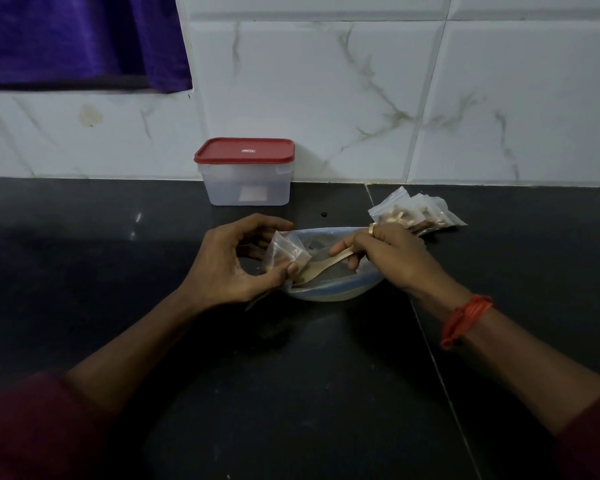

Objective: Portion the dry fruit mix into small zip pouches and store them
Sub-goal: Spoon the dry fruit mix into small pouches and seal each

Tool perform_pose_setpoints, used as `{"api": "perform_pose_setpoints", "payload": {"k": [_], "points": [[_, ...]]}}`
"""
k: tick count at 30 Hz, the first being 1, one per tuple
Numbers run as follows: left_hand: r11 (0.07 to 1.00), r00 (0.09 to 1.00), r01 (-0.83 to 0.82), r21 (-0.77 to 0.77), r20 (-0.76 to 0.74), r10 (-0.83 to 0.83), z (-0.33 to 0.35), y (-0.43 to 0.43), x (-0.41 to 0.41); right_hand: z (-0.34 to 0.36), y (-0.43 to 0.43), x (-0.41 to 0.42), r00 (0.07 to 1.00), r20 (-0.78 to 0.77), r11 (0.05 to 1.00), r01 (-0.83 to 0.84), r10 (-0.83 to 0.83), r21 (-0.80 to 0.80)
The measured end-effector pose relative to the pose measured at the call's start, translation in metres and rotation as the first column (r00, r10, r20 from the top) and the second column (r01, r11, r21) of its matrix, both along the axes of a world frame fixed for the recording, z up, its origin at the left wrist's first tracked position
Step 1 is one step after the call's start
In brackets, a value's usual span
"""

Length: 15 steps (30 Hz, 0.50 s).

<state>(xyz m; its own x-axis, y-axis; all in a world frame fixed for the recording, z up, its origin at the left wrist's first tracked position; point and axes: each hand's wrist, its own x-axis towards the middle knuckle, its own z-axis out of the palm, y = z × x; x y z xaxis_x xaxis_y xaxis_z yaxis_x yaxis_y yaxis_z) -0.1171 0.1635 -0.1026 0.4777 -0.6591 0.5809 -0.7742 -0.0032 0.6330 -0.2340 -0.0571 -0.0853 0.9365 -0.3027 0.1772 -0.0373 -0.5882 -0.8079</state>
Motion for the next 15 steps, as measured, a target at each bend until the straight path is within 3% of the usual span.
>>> {"api": "perform_pose_setpoints", "payload": {"k": [15], "points": [[1.000, 1.000, 0.000, 0.012, -0.016, 0.000, 0.000, 0.000, -0.001, 0.008, -0.018, -0.008, 0.958, 0.247, 0.985, 0.121, -0.149, 0.127]]}}
